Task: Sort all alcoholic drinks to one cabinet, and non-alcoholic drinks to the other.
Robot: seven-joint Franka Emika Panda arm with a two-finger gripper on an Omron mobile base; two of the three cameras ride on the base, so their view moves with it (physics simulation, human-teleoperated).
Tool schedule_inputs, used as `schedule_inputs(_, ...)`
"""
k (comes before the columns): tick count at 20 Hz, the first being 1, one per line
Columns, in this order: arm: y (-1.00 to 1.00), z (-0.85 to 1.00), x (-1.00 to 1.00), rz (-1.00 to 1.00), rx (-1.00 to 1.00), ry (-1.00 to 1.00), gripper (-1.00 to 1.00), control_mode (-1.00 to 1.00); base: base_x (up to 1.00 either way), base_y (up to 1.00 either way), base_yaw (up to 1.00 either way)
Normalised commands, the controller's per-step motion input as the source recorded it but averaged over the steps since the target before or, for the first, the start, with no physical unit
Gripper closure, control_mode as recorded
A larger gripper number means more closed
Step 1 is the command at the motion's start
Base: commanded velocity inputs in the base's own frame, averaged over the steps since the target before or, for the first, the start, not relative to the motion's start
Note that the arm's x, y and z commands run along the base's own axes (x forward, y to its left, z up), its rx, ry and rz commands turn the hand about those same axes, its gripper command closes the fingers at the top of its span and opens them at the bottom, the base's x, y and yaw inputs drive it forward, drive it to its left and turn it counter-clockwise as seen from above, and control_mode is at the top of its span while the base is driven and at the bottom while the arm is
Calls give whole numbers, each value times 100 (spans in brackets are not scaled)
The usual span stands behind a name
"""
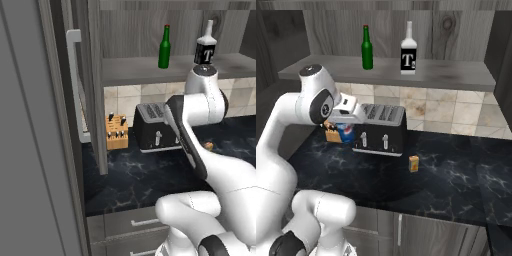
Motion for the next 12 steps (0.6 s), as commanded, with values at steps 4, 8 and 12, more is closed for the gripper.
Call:
schedule_inputs(4, -24, 35, -38, 0, 12, -5, 100, -100, 0, 0, 0)
schedule_inputs(8, -19, 11, -28, 0, 13, 0, 100, -100, 0, 0, 0)
schedule_inputs(12, -2, 0, -27, 0, 7, 0, 100, 100, -11, 0, 0)
